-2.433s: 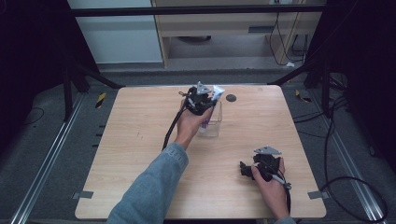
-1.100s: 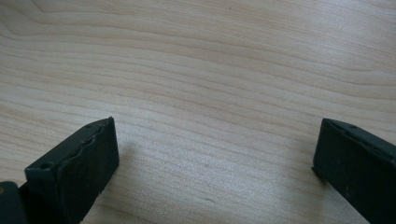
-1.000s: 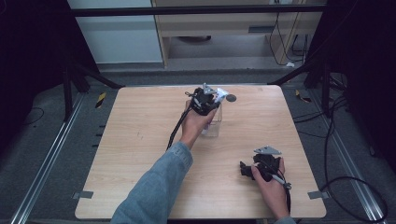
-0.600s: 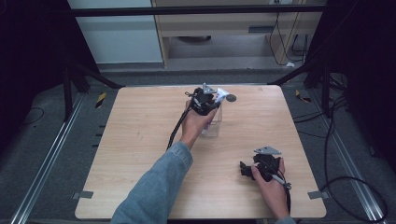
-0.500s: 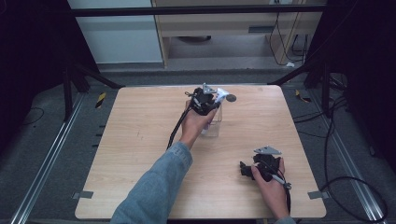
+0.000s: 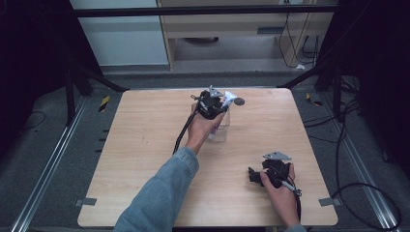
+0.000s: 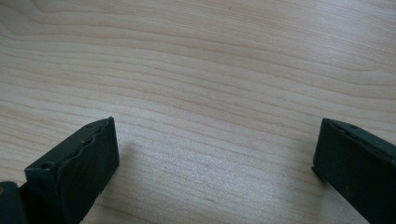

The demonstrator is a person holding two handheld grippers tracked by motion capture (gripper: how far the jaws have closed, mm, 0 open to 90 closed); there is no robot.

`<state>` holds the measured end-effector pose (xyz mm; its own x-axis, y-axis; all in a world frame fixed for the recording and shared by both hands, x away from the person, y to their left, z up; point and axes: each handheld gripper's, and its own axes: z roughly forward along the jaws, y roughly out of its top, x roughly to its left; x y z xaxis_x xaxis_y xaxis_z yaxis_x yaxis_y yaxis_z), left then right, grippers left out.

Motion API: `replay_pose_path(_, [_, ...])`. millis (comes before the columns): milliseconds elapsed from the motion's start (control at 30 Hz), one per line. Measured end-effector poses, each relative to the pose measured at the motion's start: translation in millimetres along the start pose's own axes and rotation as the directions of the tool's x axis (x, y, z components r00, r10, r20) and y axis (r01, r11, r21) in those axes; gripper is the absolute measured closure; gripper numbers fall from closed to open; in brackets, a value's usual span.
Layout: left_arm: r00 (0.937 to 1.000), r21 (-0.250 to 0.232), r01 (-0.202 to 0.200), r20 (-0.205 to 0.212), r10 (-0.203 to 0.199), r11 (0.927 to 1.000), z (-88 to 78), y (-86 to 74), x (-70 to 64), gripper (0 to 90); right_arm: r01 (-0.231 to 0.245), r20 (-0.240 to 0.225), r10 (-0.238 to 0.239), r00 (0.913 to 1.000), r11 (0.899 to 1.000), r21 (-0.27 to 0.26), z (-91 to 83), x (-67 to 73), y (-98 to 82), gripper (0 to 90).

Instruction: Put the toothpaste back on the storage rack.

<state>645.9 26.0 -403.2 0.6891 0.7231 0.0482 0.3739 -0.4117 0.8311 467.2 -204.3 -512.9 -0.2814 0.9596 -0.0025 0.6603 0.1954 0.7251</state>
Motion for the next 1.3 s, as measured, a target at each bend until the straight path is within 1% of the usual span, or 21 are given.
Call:
replay_pose_path(300, [1.0000, -0.009, 0.004, -0.007, -0.004, 1.0000, -1.1, 0.5, 0.8, 60.7, -0.002, 0.000, 0.002, 1.0000, 1.000, -0.001, 0.0, 0.1, 0.0, 0.3])
replay_pose_path(700, [0.9997, -0.027, -0.002, -0.026, 0.002, 0.9996, -7.9, 3.0, 0.3, 48.8, 0.000, 0.000, 0.000, 1.0000, 1.000, 0.000, 0.0, 0.0, 0.0, 0.3])
replay_pose_path(867, [0.9995, -0.036, -0.013, -0.028, 0.012, 0.9993, -12.7, 4.3, -0.6, 44.6, 0.000, 0.000, 0.000, 1.0000, 1.000, 0.001, -0.1, 0.0, 0.0, 0.3])
replay_pose_path(967, [0.9992, -0.040, -0.026, -0.032, 0.024, 0.9989, -15.6, 5.3, -1.6, 42.9, -0.001, 0.001, 0.001, 1.0000, 1.000, 0.001, -0.1, 0.1, 0.1, 0.3])
replay_pose_path(1033, [0.9992, -0.040, -0.031, -0.027, 0.030, 0.9987, -17.8, 6.0, -2.1, 41.3, -0.001, 0.000, 0.001, 1.0000, 1.000, 0.001, -0.1, 0.0, 0.1, 0.3])
replay_pose_path(1200, [0.9973, -0.036, -0.066, -0.035, 0.065, 0.9972, -24.7, 7.8, -4.3, 38.7, 0.000, 0.000, 0.000, 1.0000, 1.000, 0.001, -0.1, 0.0, 0.0, 0.3])
replay_pose_path(1267, [0.9976, -0.038, -0.065, -0.028, 0.064, 0.9972, -27.1, 8.1, -5.0, 37.7, 0.000, 0.000, 0.000, 1.0000, 1.000, 0.001, -0.1, 0.0, 0.0, 0.3])
replay_pose_path(1300, [0.9971, -0.036, -0.072, -0.026, 0.071, 0.9967, -28.6, 8.1, -5.6, 37.2, 0.001, 0.000, -0.001, 1.0000, 1.000, 0.001, -0.1, -0.1, 0.0, 0.3])
